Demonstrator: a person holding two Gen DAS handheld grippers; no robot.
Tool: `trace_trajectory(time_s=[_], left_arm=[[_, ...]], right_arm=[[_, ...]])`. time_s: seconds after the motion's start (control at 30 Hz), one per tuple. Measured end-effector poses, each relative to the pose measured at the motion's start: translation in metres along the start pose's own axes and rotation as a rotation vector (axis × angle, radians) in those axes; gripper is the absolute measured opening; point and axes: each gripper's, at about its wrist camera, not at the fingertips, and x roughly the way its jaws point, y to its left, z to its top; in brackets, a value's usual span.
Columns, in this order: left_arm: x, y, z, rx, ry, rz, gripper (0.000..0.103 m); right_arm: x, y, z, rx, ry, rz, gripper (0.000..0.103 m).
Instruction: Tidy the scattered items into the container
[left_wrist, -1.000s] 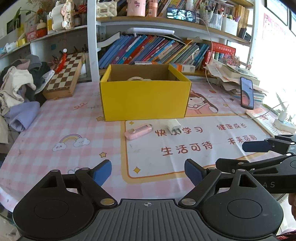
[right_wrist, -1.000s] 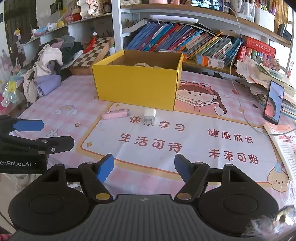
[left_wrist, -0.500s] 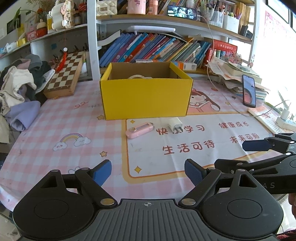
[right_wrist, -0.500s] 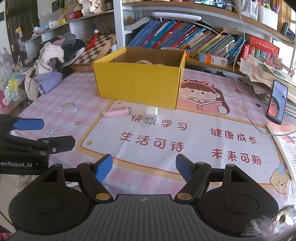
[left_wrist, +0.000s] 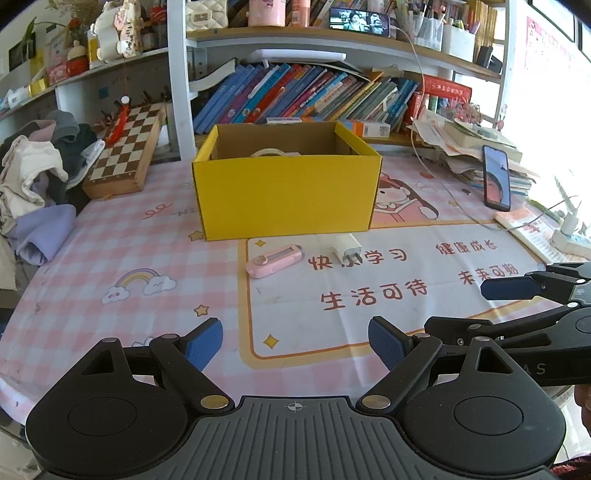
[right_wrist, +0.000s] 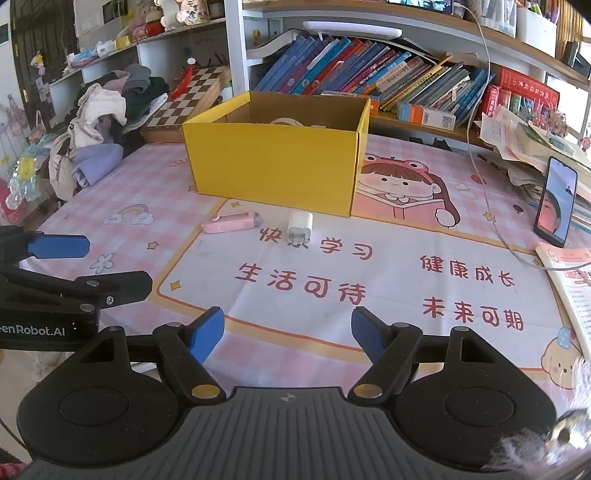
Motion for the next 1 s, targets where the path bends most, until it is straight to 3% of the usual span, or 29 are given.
trace_trajectory(time_s=[1.0], left_arm=[[0.016,0.004,0.004,-0.007,0.022,0.005,0.090]], right_arm=[[0.019,-0.001,0.006,0.005,0.033,0.009,0.075]])
